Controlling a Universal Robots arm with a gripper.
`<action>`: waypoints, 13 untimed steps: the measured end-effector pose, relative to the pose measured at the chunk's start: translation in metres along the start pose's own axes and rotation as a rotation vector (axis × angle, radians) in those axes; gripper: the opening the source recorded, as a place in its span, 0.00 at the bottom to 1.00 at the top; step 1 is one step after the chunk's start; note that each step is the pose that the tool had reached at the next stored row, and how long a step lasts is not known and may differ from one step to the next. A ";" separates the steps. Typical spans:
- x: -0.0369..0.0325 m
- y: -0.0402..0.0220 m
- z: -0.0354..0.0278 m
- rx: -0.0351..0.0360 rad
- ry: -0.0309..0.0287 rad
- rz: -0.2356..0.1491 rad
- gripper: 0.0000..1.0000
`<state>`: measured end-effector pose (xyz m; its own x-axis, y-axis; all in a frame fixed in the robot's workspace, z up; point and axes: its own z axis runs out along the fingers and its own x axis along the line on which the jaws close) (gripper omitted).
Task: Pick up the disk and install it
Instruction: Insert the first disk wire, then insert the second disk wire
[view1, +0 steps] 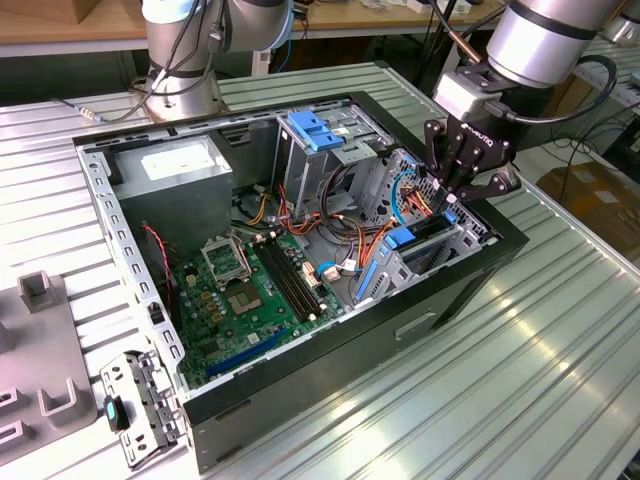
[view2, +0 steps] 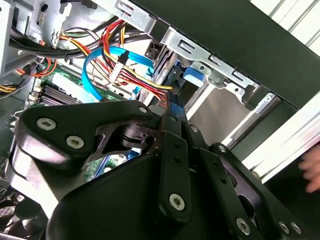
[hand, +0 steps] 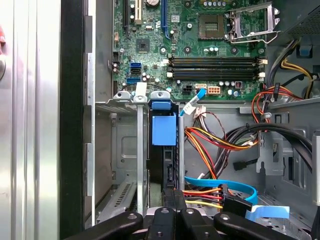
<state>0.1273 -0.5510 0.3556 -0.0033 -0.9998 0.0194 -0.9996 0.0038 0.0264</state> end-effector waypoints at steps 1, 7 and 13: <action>0.0000 0.0000 0.0000 0.0000 -0.0001 0.000 0.11; 0.0000 0.0000 -0.0003 0.0000 0.0000 0.000 0.11; 0.0000 0.0000 -0.0005 0.0000 0.0000 0.000 0.11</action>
<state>0.1273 -0.5510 0.3561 -0.0033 -0.9998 0.0194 -0.9996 0.0038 0.0264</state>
